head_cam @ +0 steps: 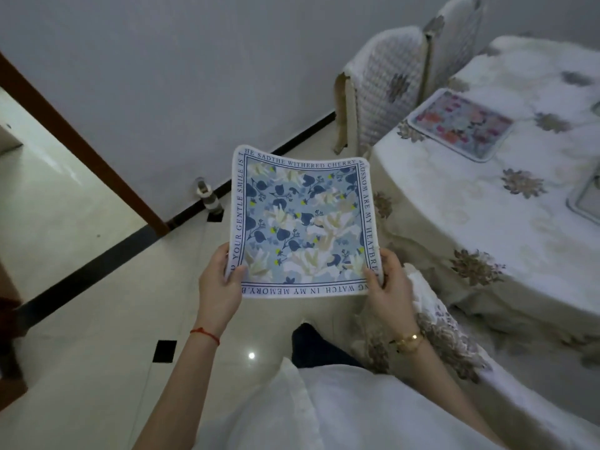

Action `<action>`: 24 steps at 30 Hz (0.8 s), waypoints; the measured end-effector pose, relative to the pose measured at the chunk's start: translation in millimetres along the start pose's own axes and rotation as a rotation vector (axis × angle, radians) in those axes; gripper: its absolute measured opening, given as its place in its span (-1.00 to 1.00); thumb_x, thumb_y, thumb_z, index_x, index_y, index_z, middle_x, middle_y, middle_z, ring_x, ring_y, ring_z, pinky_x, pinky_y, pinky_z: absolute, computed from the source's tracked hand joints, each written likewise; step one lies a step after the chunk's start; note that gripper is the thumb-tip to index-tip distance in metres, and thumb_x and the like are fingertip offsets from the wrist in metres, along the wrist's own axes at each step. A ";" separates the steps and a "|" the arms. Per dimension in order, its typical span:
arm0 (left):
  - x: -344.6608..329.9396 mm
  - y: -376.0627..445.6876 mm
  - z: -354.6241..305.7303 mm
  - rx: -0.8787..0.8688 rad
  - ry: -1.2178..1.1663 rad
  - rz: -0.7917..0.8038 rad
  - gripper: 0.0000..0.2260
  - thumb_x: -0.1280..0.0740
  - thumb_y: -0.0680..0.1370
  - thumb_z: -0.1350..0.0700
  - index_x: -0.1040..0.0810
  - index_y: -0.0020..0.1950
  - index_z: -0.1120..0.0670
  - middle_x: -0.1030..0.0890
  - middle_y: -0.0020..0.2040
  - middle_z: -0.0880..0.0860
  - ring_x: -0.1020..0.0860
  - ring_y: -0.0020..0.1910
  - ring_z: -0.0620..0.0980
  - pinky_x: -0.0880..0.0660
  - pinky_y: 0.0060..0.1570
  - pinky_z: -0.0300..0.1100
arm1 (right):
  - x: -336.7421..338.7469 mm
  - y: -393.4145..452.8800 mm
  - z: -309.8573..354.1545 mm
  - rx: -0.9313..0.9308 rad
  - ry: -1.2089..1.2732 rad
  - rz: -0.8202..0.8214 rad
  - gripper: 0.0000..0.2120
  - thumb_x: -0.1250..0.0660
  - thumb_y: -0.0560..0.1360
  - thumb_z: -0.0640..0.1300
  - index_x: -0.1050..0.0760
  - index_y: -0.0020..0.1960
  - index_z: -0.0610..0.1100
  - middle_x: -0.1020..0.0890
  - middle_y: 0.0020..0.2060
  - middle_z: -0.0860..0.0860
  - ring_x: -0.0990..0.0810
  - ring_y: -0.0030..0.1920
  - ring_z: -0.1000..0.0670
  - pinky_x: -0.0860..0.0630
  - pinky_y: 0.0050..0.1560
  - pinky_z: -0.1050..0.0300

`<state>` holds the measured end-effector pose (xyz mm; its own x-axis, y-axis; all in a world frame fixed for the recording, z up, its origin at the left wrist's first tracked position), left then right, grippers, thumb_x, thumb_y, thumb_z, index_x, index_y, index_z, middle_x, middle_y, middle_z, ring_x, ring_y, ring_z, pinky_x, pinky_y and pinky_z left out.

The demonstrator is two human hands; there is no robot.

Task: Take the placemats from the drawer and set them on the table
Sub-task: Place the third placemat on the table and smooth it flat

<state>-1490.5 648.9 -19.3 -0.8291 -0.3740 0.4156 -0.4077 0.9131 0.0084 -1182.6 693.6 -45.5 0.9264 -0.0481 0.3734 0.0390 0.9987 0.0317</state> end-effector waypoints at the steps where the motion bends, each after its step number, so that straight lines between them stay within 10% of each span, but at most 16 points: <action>1: -7.4 19.8 -4.2 -0.007 0.009 0.012 -0.64 -0.27 0.52 0.34 -0.51 0.22 -0.03 -0.59 0.04 -0.15 -0.55 -0.02 -0.29 -0.37 -0.10 -0.61 | 2.3 14.9 2.2 -0.006 -0.021 -0.030 -0.67 -0.29 0.55 -0.26 -0.40 0.28 -0.05 -0.60 0.00 0.20 -0.59 -0.08 0.32 -0.45 -0.20 0.52; 12: -132.8 179.6 -61.1 -0.119 -0.023 0.312 -0.67 -0.25 0.53 0.38 -0.49 0.26 0.14 -0.57 0.10 -0.04 -0.51 0.06 -0.21 -0.37 0.00 -0.59 | 52.9 132.8 -22.7 -0.143 -0.118 -0.287 -0.67 -0.31 0.53 -0.24 -0.41 0.28 -0.08 -0.56 -0.03 0.31 -0.57 -0.06 0.37 -0.51 -0.10 0.42; 18: -228.0 240.9 -84.7 -0.197 -0.029 0.564 -0.66 -0.25 0.51 0.41 -0.50 0.21 0.09 -0.59 0.06 -0.07 -0.53 -0.04 -0.32 -0.36 -0.03 -0.60 | 84.5 160.7 -52.3 -0.269 -0.128 -0.499 -0.68 -0.29 0.54 -0.29 -0.39 0.27 -0.15 -0.63 -0.04 0.05 -0.61 -0.11 0.18 -0.56 -0.12 0.29; 24: -328.5 281.5 -100.1 -0.174 -0.026 0.845 -0.65 -0.26 0.51 0.36 -0.48 0.17 -0.03 -0.61 0.02 -0.11 -0.58 0.03 -0.09 -0.48 0.10 -0.17 | 117.8 177.9 -78.8 -0.417 -0.149 -0.707 -0.70 -0.26 0.55 -0.29 -0.38 0.26 -0.13 -0.64 -0.05 -0.02 -0.65 -0.12 0.01 -0.59 -0.18 0.11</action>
<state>-1294.7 1045.1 -62.4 -0.8371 0.4405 0.3242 0.4125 0.8977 -0.1546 -1037.0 866.8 -68.9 0.5735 -0.6376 0.5143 0.7551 0.6550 -0.0300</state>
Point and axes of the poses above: each hand's wrist, its own y-axis towards the middle knuckle, its own x-axis out of the back of the hand, z = x × y, the point moved 7 cm from there along y, towards the middle knuckle
